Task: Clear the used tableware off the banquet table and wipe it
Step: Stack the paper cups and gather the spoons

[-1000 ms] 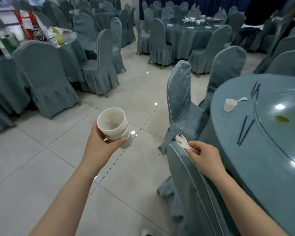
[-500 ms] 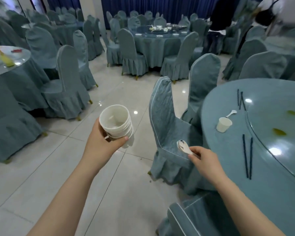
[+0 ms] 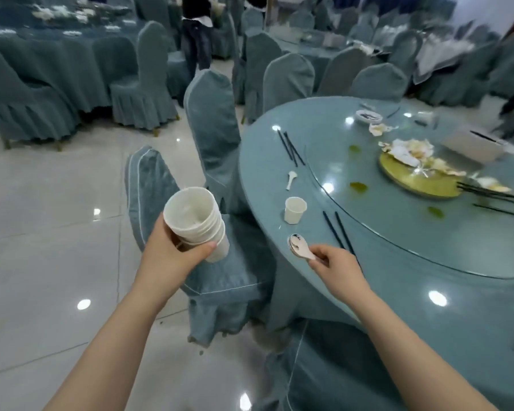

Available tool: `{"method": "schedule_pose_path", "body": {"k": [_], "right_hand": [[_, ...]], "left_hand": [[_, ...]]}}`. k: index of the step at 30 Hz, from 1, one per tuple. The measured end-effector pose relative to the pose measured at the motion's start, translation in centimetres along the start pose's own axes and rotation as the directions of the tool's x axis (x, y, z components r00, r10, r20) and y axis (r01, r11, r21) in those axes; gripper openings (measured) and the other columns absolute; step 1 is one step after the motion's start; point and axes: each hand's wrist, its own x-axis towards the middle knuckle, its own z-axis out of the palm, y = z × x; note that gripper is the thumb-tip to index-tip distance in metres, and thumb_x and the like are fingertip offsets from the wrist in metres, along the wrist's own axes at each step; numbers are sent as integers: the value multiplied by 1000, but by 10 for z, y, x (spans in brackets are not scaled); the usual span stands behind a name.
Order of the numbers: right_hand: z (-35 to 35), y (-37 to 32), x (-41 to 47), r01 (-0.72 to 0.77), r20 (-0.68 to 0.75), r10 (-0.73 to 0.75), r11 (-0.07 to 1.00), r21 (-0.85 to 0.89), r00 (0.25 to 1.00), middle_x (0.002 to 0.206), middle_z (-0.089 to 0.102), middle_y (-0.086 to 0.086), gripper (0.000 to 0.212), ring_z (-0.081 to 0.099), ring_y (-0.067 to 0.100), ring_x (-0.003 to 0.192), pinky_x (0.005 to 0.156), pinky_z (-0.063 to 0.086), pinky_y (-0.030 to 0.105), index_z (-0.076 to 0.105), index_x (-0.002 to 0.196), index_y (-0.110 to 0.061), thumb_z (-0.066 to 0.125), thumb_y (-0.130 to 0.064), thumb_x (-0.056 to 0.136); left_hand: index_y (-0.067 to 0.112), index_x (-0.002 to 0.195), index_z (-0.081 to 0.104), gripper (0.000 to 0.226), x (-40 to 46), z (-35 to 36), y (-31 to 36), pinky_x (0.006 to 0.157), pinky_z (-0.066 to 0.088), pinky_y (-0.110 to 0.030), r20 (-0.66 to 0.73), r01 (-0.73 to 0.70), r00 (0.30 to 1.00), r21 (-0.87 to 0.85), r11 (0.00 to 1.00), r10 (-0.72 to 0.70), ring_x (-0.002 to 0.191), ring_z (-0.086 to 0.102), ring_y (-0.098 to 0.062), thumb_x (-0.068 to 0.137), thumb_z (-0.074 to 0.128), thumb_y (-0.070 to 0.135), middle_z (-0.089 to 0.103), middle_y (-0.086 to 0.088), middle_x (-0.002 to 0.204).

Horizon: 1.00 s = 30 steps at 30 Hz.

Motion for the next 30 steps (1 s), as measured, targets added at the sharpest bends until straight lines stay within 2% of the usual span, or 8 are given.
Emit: {"method": "schedule_pose_path", "body": {"k": [4, 8, 12, 15, 19, 22, 25, 30], "right_hand": [[5, -4, 10, -167, -137, 169, 986, 30, 976, 88, 68, -17, 24, 62, 2, 82, 71, 47, 21, 68, 110, -27, 60, -18, 90], [11, -7, 11, -254, -322, 281, 959, 126, 904, 76, 65, -24, 21, 58, -6, 69, 57, 38, 8, 69, 103, -31, 63, -17, 88], [4, -5, 18, -320, -406, 362, 932, 170, 839, 77, 69, -11, 22, 60, 8, 72, 59, 42, 14, 69, 103, -31, 62, -16, 88], [-5, 7, 27, -364, -423, 410, 912, 190, 808, 82, 71, -6, 24, 62, 12, 78, 66, 44, 22, 69, 108, -26, 61, -15, 88], [-16, 37, 51, -415, -456, 473, 881, 227, 754, 79, 67, -19, 24, 63, 6, 78, 64, 43, 12, 71, 105, -26, 62, -13, 87], [-21, 61, 75, -452, -442, 513, 858, 242, 736, 74, 65, -20, 24, 62, 5, 74, 60, 40, 5, 72, 104, -26, 63, -13, 86], [-27, 82, 98, -485, -399, 546, 838, 251, 736, 85, 67, -18, 26, 59, 2, 78, 66, 40, 14, 71, 106, -27, 63, -12, 86], [-33, 105, 121, -523, -352, 604, 796, 304, 715, 89, 68, -14, 24, 62, 7, 86, 74, 39, 21, 71, 104, -26, 64, -11, 86]], "left_hand": [[20, 130, 50, 72, 70, 5, -5, 77, 48, -7, 125, -46, 991, -36, 998, 51, 97, 60, 12, 68, 83, 7, 64, 15, 113], [21, 130, 50, 70, 123, 33, -7, 92, 49, -26, 275, -32, 960, -107, 994, 60, 107, 61, -3, 69, 83, 10, 64, 9, 120], [24, 126, 52, 71, 156, 73, -12, 92, 48, -29, 386, -23, 920, -115, 993, 66, 107, 61, -3, 64, 86, 20, 65, 10, 118], [21, 123, 55, 71, 179, 106, -18, 85, 49, -22, 468, -8, 881, -121, 993, 64, 103, 63, -3, 59, 87, 25, 67, 9, 113], [23, 121, 56, 63, 210, 154, -35, 74, 47, -6, 539, -11, 839, -114, 993, 71, 99, 63, 4, 66, 86, 13, 68, 15, 108], [25, 121, 56, 60, 233, 188, -46, 76, 48, -10, 598, 14, 799, -113, 994, 56, 100, 64, 1, 69, 84, 12, 69, 11, 110], [27, 121, 57, 58, 249, 218, -54, 85, 51, -19, 625, 38, 780, -97, 995, 31, 103, 63, -4, 70, 83, 15, 68, 7, 112], [32, 118, 51, 64, 267, 245, -84, 85, 45, -15, 686, 69, 722, 59, 996, -90, 104, 60, 4, 69, 83, 5, 64, 13, 114]]}}
